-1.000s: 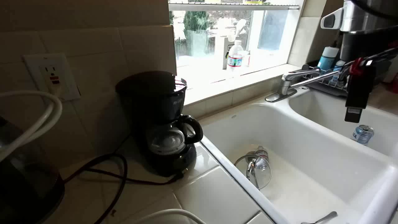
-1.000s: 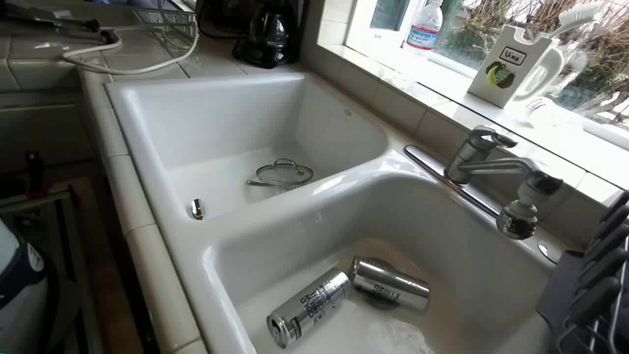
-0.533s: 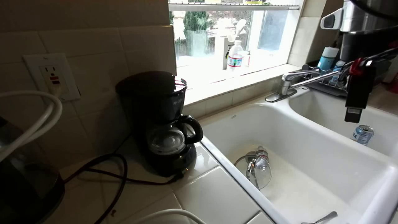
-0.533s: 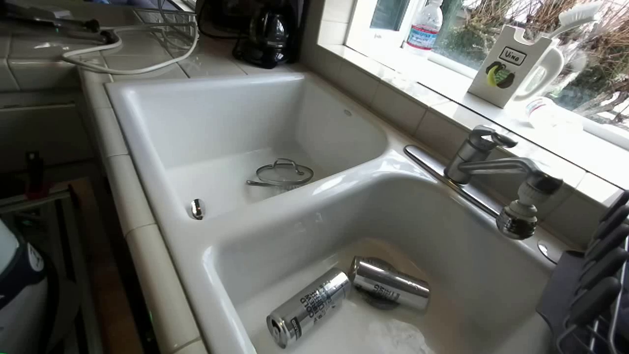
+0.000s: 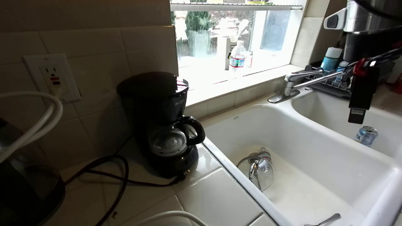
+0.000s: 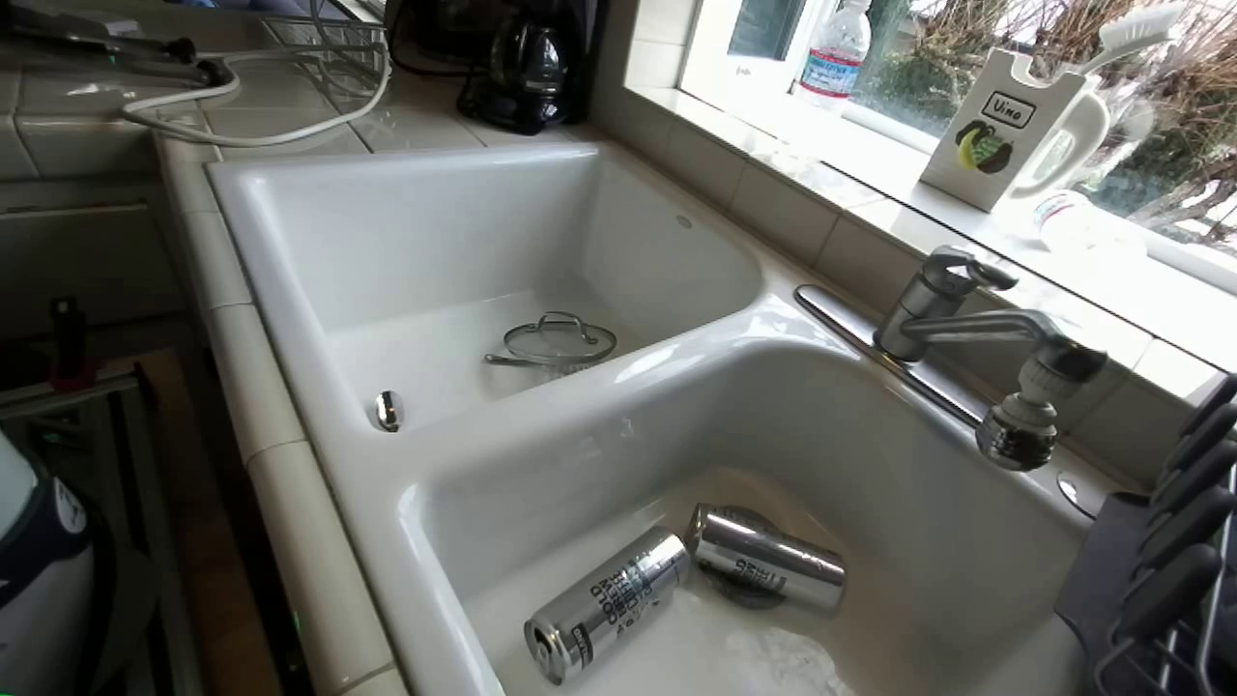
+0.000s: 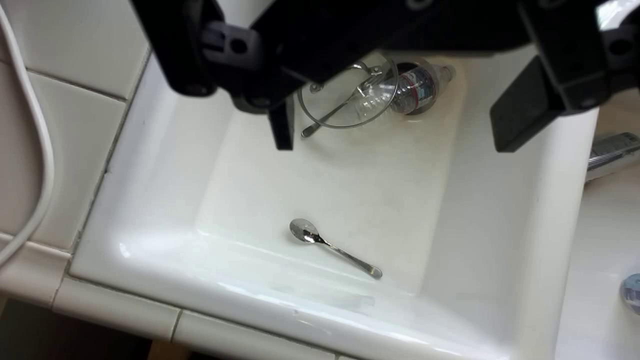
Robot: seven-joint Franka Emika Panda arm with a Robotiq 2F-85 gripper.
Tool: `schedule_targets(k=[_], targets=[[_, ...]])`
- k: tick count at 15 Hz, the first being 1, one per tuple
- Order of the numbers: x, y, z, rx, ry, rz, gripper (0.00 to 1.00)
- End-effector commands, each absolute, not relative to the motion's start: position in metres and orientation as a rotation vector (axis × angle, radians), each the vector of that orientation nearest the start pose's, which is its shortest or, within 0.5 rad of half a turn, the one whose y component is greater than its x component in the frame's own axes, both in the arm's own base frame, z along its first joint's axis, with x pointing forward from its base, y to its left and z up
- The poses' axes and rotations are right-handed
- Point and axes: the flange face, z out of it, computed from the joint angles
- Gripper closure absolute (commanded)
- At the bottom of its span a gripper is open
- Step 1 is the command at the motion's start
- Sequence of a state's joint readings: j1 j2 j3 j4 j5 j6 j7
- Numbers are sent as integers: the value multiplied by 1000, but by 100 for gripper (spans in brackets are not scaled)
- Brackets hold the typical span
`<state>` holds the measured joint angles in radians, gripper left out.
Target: Pick up the water bottle from the windowsill.
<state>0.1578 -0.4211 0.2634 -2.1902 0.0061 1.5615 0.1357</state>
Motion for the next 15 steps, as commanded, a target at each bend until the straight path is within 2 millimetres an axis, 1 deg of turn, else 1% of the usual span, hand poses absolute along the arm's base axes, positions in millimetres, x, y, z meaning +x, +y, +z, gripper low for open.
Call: schedule_targets(k=[1, 7, 8, 9, 12, 15], targets=[[365, 178, 532, -3256, -411, 308, 0], [365, 178, 532, -3256, -411, 308, 0], [368, 176, 532, -3270, -393, 298, 0], [370, 174, 535, -3277, -407, 268, 0], [377, 165, 546, -3287, -388, 247, 0], [386, 147, 566, -3269, -319, 194, 0]])
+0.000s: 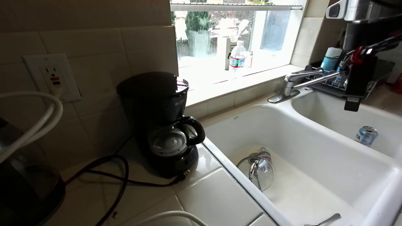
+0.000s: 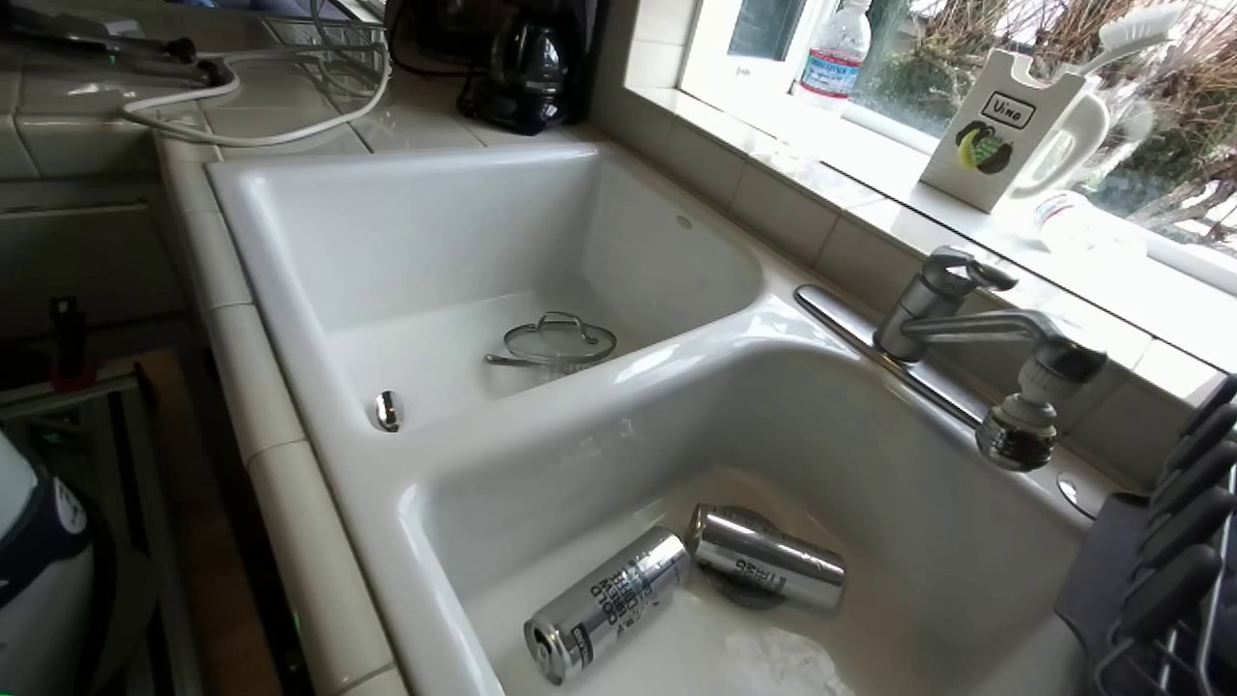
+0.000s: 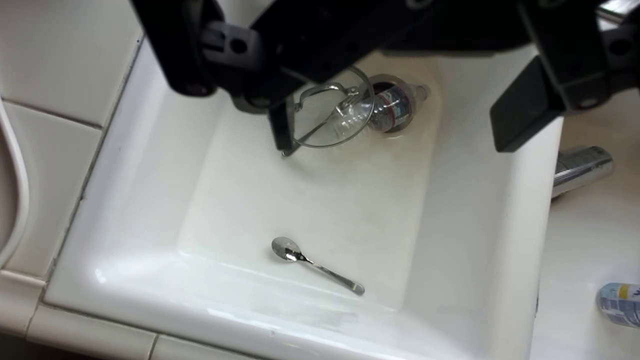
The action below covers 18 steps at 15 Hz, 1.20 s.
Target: Pick up the water bottle from the windowsill.
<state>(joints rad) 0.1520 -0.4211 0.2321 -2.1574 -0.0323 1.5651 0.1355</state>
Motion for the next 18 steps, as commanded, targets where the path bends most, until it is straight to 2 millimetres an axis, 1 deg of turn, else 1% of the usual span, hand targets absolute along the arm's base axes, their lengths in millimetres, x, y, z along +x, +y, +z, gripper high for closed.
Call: schedule_targets(k=[1, 5, 6, 7, 9, 11, 13, 15, 17, 18], targets=[[388, 144, 572, -3259, -313, 190, 0], [400, 145, 586, -3235, -316, 150, 0], [403, 145, 590, -3248, -307, 118, 0], [405, 142, 594, -3300, -301, 61, 0], [414, 130, 604, -3345, -260, -1, 0], [429, 114, 615, -3370, -193, -63, 0], [448, 102, 628, -3386, -161, -151, 0], [473, 94, 640, -3397, -141, -276, 0], [502, 89, 649, -3374, -153, -447, 0], [517, 88, 650, -3342, -149, -493, 0]])
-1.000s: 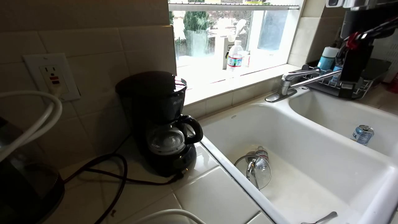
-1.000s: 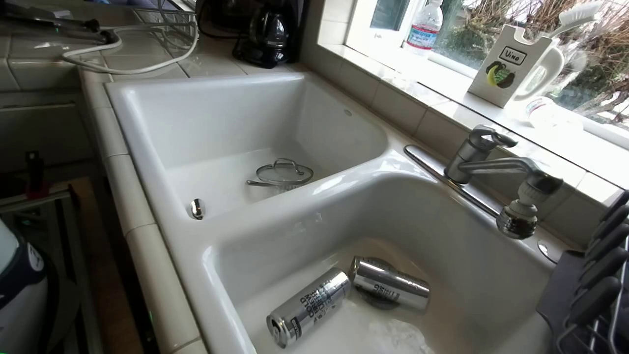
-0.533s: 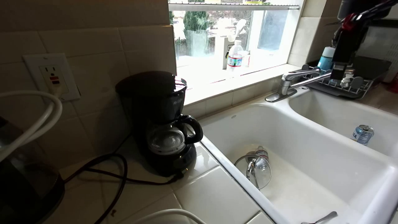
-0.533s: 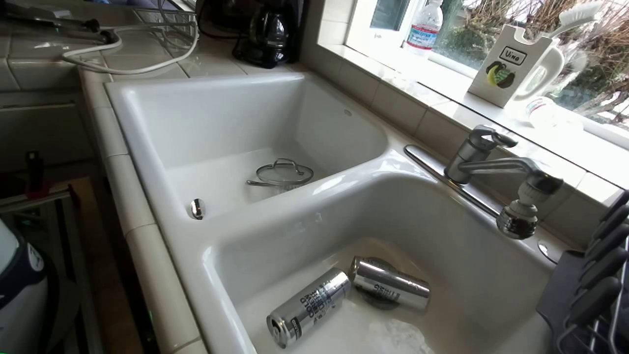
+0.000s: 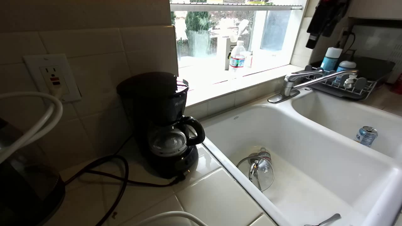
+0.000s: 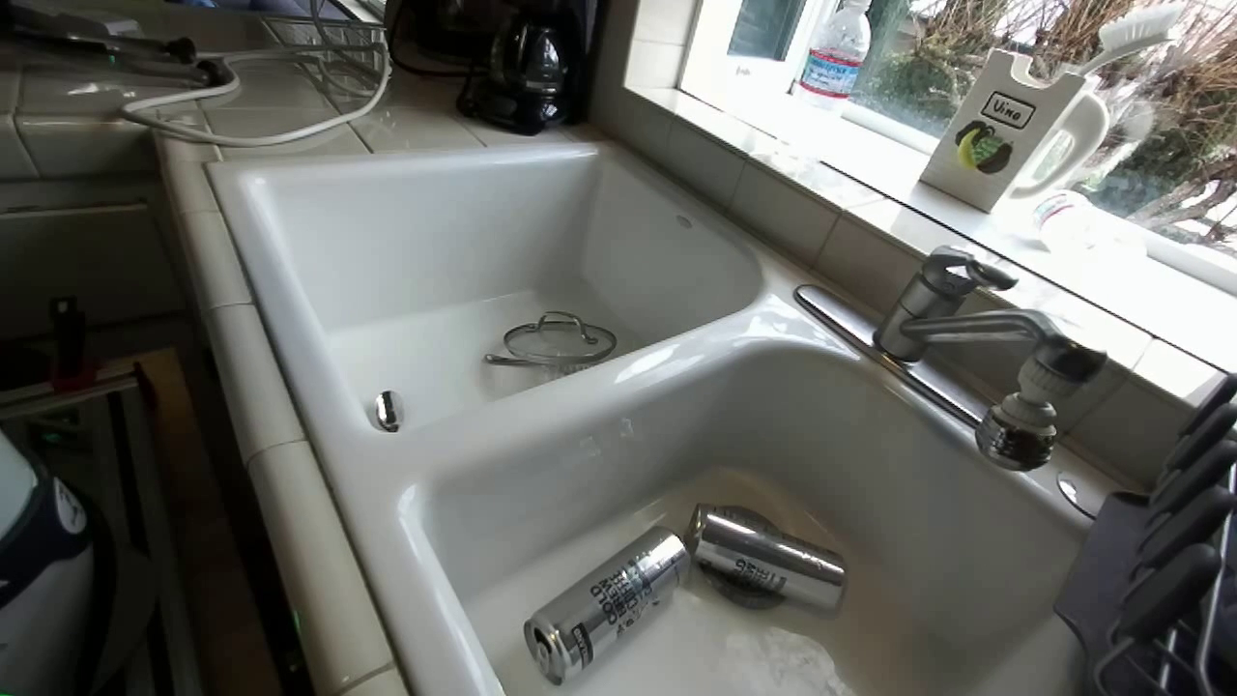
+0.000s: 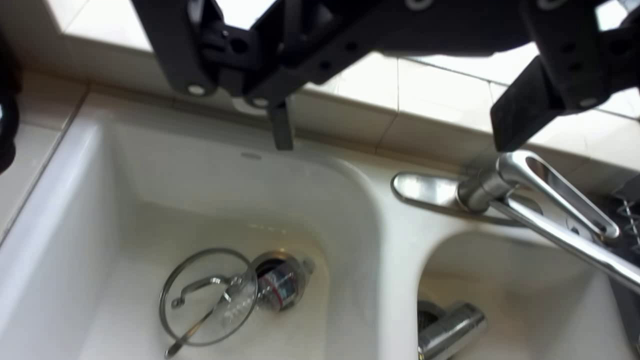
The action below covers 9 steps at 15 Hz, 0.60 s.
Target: Pick up the water bottle from the windowsill.
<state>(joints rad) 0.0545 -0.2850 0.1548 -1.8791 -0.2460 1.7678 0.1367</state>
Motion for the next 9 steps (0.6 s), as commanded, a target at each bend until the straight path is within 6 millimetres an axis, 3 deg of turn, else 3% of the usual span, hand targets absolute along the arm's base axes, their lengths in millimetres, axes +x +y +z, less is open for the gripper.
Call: schedule_targets(k=[1, 7, 8, 9], targets=[[531, 89, 650, -3316, -144, -551, 0], [607, 86, 637, -3209, -75, -776, 0], [614, 86, 633, -3199, -84, -779, 0], [596, 85, 637, -3214, -109, -756, 0]])
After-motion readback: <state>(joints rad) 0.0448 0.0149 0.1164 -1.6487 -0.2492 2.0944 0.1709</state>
